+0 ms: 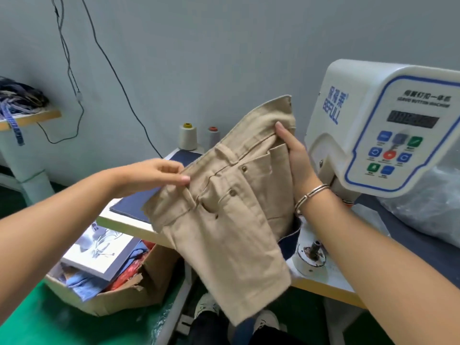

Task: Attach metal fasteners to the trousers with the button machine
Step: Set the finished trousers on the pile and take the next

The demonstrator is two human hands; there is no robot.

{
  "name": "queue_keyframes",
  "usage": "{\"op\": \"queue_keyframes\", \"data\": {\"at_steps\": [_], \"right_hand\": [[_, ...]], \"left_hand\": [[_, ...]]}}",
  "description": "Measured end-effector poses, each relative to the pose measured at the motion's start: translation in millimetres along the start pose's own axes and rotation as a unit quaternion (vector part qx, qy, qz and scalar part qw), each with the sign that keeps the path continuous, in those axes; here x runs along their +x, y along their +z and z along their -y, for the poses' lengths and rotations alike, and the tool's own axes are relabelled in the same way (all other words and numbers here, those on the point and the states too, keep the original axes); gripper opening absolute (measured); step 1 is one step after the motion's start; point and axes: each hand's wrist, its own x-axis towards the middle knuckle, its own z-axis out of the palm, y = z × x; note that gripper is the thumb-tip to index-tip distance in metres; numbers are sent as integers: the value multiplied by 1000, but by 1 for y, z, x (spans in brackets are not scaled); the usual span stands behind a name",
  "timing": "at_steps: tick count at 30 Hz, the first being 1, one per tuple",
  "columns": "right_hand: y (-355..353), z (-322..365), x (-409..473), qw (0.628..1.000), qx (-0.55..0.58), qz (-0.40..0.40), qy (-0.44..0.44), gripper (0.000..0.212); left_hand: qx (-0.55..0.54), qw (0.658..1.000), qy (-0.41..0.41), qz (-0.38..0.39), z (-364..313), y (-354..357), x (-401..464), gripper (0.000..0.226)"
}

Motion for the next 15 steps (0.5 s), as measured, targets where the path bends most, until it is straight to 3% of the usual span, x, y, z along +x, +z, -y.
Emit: {"op": "queue_keyframes", "data": {"at_steps": [3,6,8,15], "right_hand": [[-8,5,-1,999,37,-1,-9,29],[-1,5,-4,999,36,20,10,31],[9,4,-6,998,44,47,24,34],[17,5,-11,997,65,52,4,33]], "left_hand": [[-84,989,56,-108,-10,-2,2,18],[-19,989,103,-102,-24,14,8,37],[-51,987,120,-97,-34,30,13,45],[-117,966,123,-194,-56,50,35,23]]}}
